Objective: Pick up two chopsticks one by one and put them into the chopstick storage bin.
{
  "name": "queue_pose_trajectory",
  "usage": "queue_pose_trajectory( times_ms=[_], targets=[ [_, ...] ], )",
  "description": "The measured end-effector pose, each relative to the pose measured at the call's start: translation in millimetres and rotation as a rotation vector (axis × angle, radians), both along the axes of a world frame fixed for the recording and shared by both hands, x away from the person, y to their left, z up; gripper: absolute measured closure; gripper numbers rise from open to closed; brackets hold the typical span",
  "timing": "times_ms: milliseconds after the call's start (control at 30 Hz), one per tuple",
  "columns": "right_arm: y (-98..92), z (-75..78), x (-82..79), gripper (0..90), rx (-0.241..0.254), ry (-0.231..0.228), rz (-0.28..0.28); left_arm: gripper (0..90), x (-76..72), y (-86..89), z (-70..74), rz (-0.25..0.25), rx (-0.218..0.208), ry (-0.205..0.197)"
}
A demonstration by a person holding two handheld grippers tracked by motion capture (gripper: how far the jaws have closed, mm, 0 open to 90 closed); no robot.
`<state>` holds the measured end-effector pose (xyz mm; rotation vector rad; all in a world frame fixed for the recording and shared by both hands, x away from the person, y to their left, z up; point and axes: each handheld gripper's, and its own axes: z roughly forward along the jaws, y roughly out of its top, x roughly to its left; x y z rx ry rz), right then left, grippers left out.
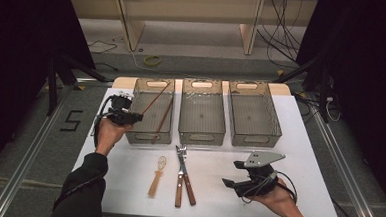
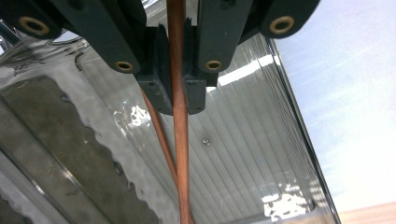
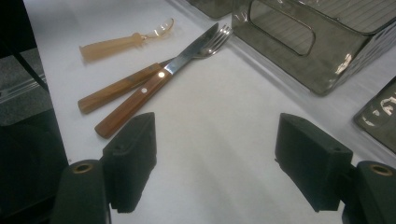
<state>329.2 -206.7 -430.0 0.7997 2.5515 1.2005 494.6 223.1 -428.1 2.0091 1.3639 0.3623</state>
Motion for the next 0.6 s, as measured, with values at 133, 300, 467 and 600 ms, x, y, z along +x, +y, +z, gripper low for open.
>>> queue_pose_trajectory(
  times_ms=[133, 300, 467, 600],
  targets=[
    [-0.3, 0.2, -0.2, 30.2, 0.001, 0.001, 0.005, 82.5, 2.6, -1.3, -2.9, 0.008, 0.002, 0.022],
    [-1.1, 0.9, -0.5, 30.4, 0.001, 0.001, 0.008, 82.2, 4.4, -2.8, -4.3, 0.001, 0.013, 0.035],
    [-0.7, 1.3, -1.2, 30.4, 0.000, 0.002, 0.012, 75.1, 6.1, -4.2, -2.6, -0.008, -0.007, 0.034],
    [-1.8, 1.3, -1.2, 30.3, -0.004, -0.002, 0.011, 62.1, 2.7, -4.9, 3.3, -0.007, -0.029, 0.003]
  ],
)
